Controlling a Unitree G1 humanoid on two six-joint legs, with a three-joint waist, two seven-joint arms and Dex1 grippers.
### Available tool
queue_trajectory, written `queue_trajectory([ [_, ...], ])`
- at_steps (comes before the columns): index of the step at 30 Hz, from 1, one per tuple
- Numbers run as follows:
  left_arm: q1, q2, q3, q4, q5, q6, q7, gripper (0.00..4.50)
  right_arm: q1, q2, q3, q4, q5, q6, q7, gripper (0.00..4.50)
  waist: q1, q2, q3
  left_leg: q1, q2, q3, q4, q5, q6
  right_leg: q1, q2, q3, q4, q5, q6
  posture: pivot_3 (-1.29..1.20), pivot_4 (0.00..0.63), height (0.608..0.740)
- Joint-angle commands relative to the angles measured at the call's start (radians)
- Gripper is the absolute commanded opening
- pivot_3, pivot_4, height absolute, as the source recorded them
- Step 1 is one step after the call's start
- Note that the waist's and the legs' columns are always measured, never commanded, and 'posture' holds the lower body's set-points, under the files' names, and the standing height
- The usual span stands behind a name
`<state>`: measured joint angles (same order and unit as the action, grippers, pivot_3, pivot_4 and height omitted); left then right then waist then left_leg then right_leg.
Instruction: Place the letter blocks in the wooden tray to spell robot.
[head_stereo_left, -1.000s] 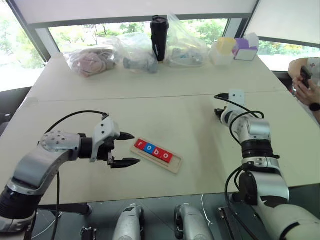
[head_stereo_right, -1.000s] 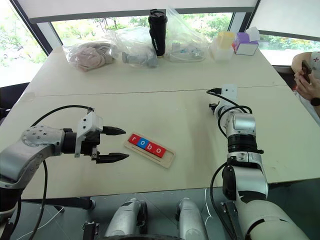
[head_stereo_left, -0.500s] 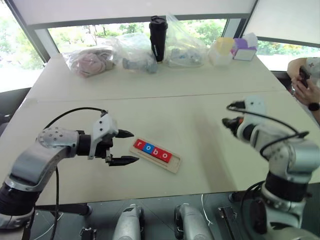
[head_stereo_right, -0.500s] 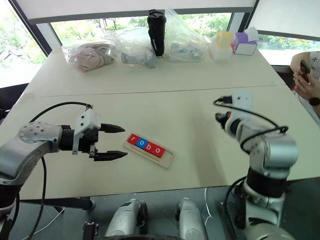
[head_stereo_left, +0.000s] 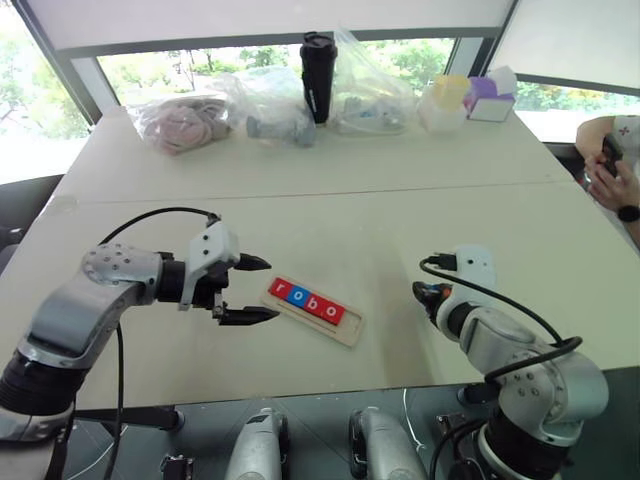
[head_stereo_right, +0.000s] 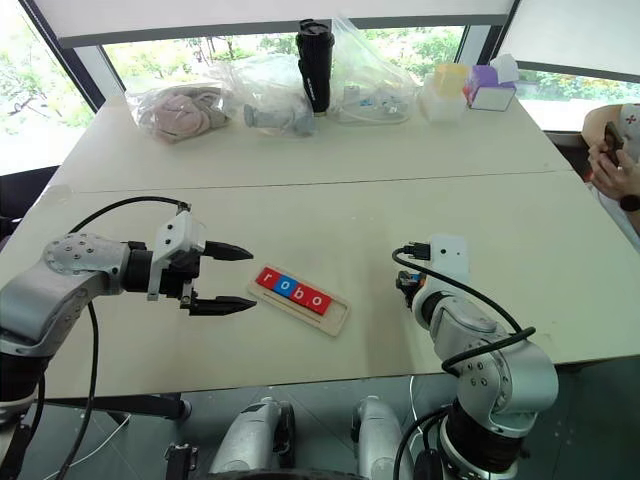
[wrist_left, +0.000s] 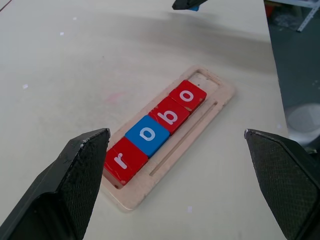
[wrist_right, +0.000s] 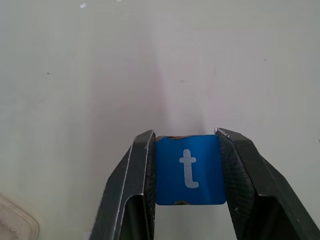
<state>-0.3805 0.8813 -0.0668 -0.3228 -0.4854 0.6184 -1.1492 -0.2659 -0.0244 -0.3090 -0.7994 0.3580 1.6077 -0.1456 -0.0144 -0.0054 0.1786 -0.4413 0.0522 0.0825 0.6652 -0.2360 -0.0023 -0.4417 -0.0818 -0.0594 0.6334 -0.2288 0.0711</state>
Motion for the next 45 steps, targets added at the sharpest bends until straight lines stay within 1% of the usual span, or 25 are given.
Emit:
queue_trajectory([
  [1, -0.008, -0.004, -0.002, -0.016, 0.006, -0.020, -0.002, 4.50, 0.003, 0.028, 0.021, -0.027, 0.017, 0.007, -0.032, 1.19, 0.000, 0.000, 0.000, 0.000, 0.000, 0.000, 0.000, 0.000, 0.000, 0.000, 0.000, 0.000, 0.000, 0.000, 0.000, 0.00, 0.150, 0.740],
  [3, -0.005, -0.005, -0.001, -0.019, 0.007, -0.020, -0.001, 4.50, 0.002, 0.043, 0.031, -0.025, 0.026, 0.007, -0.040, 1.19, 0.000, 0.000, 0.000, 0.000, 0.000, 0.000, 0.000, 0.000, 0.000, 0.000, 0.000, 0.000, 0.000, 0.000, 0.000, 0.00, 0.150, 0.740],
  [5, -0.003, -0.006, 0.000, -0.019, 0.007, -0.019, 0.001, 4.50, 0.002, 0.049, 0.031, -0.022, 0.032, 0.007, -0.048, 2.23, 0.000, 0.000, 0.000, 0.000, 0.000, 0.000, 0.000, 0.000, 0.000, 0.000, 0.000, 0.000, 0.000, 0.000, 0.000, 0.00, 0.150, 0.740],
  [9, 0.007, -0.005, 0.005, -0.025, 0.009, -0.019, 0.003, 4.50, -0.001, 0.042, 0.021, -0.019, 0.047, 0.007, -0.052, 4.09, 0.000, 0.000, 0.000, 0.000, 0.000, -0.001, 0.000, 0.000, 0.000, 0.000, 0.000, 0.000, 0.000, 0.000, 0.000, 0.00, 0.150, 0.740],
  [10, 0.009, -0.005, 0.005, -0.026, 0.009, -0.018, 0.003, 4.50, -0.006, 0.021, 0.024, -0.017, 0.055, 0.007, -0.042, 4.49, 0.000, 0.000, 0.000, 0.000, 0.000, -0.001, 0.000, 0.000, 0.000, 0.000, 0.000, 0.000, 0.000, 0.000, 0.000, 0.00, 0.150, 0.740],
  [12, 0.012, -0.006, 0.005, -0.025, 0.012, -0.020, 0.003, 4.50, -0.036, -0.045, 0.023, -0.018, 0.079, 0.007, -0.003, 4.49, 0.000, 0.000, 0.000, 0.000, 0.000, -0.001, 0.000, 0.000, 0.000, 0.000, 0.000, 0.000, 0.000, 0.000, 0.000, 0.00, 0.150, 0.740],
  [13, 0.012, -0.007, 0.005, -0.024, 0.014, -0.021, 0.003, 4.50, -0.056, -0.098, 0.028, -0.018, 0.090, 0.007, 0.025, 4.49, 0.000, 0.000, 0.000, 0.000, 0.000, -0.001, 0.000, 0.000, 0.000, 0.000, 0.000, 0.000, 0.000, 0.000, 0.000, 0.00, 0.150, 0.740],
  [14, 0.013, -0.008, 0.005, -0.023, 0.015, -0.021, 0.002, 4.50, -0.090, -0.177, 0.031, -0.015, 0.100, 0.007, 0.073, 4.49, -0.001, 0.000, 0.000, 0.000, 0.000, 0.000, 0.000, 0.000, 0.000, 0.000, 0.000, 0.000, 0.000, 0.000, 0.000, 0.00, 0.150, 0.740],
  [15, 0.012, -0.008, 0.005, -0.021, 0.016, -0.022, 0.002, 4.50, -0.127, -0.263, 0.024, -0.004, 0.121, -0.018, 0.145, 4.49, 0.000, 0.000, 0.000, 0.000, 0.000, 0.000, 0.000, 0.000, 0.000, 0.000, 0.000, 0.000, 0.000, 0.000, 0.000, 0.00, 0.150, 0.740],
  [17, 0.011, -0.011, 0.000, -0.014, 0.020, -0.027, -0.001, 4.50, -0.180, -0.377, -0.055, 0.043, 0.195, -0.106, 0.310, 4.49, 0.001, 0.000, 0.000, 0.000, -0.001, 0.000, 0.000, 0.000, 0.000, 0.000, -0.001, 0.001, -0.001, 0.000, 0.000, 0.00, 0.150, 0.740],
  [18, 0.009, -0.013, -0.002, -0.009, 0.021, -0.029, -0.003, 4.50, -0.161, -0.443, -0.072, 0.047, 0.241, -0.175, 0.420, 4.49, 0.003, 0.000, 0.000, 0.000, -0.001, -0.001, 0.000, 0.000, 0.000, 0.001, -0.001, 0.000, -0.001, 0.000, 0.000, 0.00, 0.150, 0.740],
  [19, 0.008, -0.014, -0.003, -0.007, 0.022, -0.031, -0.005, 4.50, -0.140, -0.487, -0.079, 0.050, 0.269, -0.224, 0.495, 4.49, 0.004, 0.000, 0.000, 0.000, 0.000, -0.001, 0.000, 0.000, 0.000, 0.001, 0.000, 0.000, -0.002, 0.000, 0.000, 0.00, 0.150, 0.740],
  [21, 0.005, -0.017, -0.006, -0.001, 0.026, -0.034, -0.007, 4.50, -0.063, -0.573, -0.075, 0.034, 0.313, -0.331, 0.645, 4.49, 0.007, -0.001, 0.000, 0.000, 0.000, -0.002, -0.003, 0.000, 0.000, 0.002, 0.001, -0.002, -0.003, -0.001, 0.001, 0.00, 0.150, 0.740],
  [22, 0.001, -0.018, -0.008, 0.003, 0.027, -0.037, -0.010, 4.50, 0.021, -0.621, -0.076, 0.037, 0.313, -0.407, 0.737, 4.49, 0.007, -0.001, 0.000, 0.000, 0.000, -0.002, -0.003, 0.000, 0.000, 0.002, 0.001, -0.002, -0.003, -0.002, 0.002, 0.00, 0.150, 0.740],
  [24, -0.006, -0.019, -0.011, 0.008, 0.029, -0.039, -0.014, 4.50, 0.127, -0.680, -0.076, 0.053, 0.309, -0.516, 0.844, 4.49, 0.010, -0.001, 0.000, -0.001, -0.001, -0.001, -0.004, -0.001, 0.001, 0.002, 0.000, -0.002, -0.003, -0.001, 0.007, 0.00, 0.150, 0.740],
  [26, -0.018, -0.010, -0.008, 0.013, 0.023, -0.037, -0.030, 4.50, 0.309, -0.790, 0.036, 0.100, 0.162, -0.742, 0.962, 4.49, 0.010, -0.001, 0.000, -0.001, -0.001, -0.001, -0.003, -0.001, 0.001, 0.002, 0.000, -0.002, -0.003, -0.001, 0.007, 0.00, 0.150, 0.740],
  [27, -0.023, -0.004, -0.006, 0.015, 0.019, -0.036, -0.038, 4.50, 0.365, -0.825, 0.083, 0.138, 0.101, -0.841, 1.002, 4.49, 0.009, -0.002, 0.000, -0.001, -0.001, 0.000, -0.002, -0.001, 0.001, 0.002, 0.000, -0.001, -0.003, -0.001, 0.007, 0.00, 0.150, 0.740],
  [29, -0.027, 0.004, -0.004, 0.016, 0.016, -0.036, -0.050, 4.50, 0.398, -0.838, 0.116, 0.206, 0.061, -0.955, 1.031, 4.49, 0.002, -0.005, -0.001, 0.001, -0.002, 0.000, -0.001, -0.001, 0.001, 0.005, 0.000, -0.001, -0.004, -0.003, 0.004, 0.00, 0.150, 0.740],
  [32, -0.029, 0.013, 0.001, 0.017, 0.017, -0.036, -0.059, 4.50, 0.371, -0.812, 0.134, 0.309, 0.044, -1.052, 1.045, 4.49, -0.002, -0.005, 0.000, 0.004, -0.001, -0.001, 0.002, -0.001, 0.001, 0.005, 0.000, 0.002, -0.003, -0.002, 0.003, 0.00, 0.150, 0.740],
  [35, -0.023, 0.026, 0.010, 0.001, 0.005, -0.026, -0.067, 4.50, 0.329, -0.798, 0.177, 0.394, 0.006, -1.131, 1.058, 4.49, 0.002, -0.006, 0.000, 0.012, -0.001, -0.001, 0.002, -0.001, 0.001, 0.011, 0.000, 0.002, -0.004, -0.002, 0.003, 0.00, 0.150, 0.740],
  [37, -0.019, 0.025, 0.016, -0.008, -0.009, -0.025, -0.069, 4.50, 0.297, -0.783, 0.203, 0.441, -0.011, -1.162, 1.056, 4.49, 0.003, -0.006, 0.000, 0.015, -0.001, -0.002, 0.001, -0.001, 0.000, 0.014, 0.000, 0.002, -0.004, -0.002, 0.002, 0.00, 0.150, 0.740],
  [42, -0.013, 0.028, -0.006, -0.008, 0.027, -0.056, -0.070, 4.50, 0.239, -0.758, 0.245, 0.522, -0.040, -1.210, 1.055, 4.49, 0.006, -0.006, 0.000, 0.013, -0.001, -0.001, -0.001, -0.001, 0.001, 0.012, -0.001, 0.002, -0.004, -0.001, 0.000, 0.00, 0.150, 0.740],
  [45, -0.010, 0.027, -0.002, -0.011, 0.026, -0.057, -0.066, 4.50, 0.220, -0.747, 0.262, 0.537, -0.044, -1.213, 1.052, 4.49, 0.006, -0.006, 0.000, 0.012, -0.001, -0.001, -0.001, -0.001, 0.001, 0.012, -0.001, 0.002, -0.004, -0.001, 0.000, 0.00, 0.150, 0.740],
])
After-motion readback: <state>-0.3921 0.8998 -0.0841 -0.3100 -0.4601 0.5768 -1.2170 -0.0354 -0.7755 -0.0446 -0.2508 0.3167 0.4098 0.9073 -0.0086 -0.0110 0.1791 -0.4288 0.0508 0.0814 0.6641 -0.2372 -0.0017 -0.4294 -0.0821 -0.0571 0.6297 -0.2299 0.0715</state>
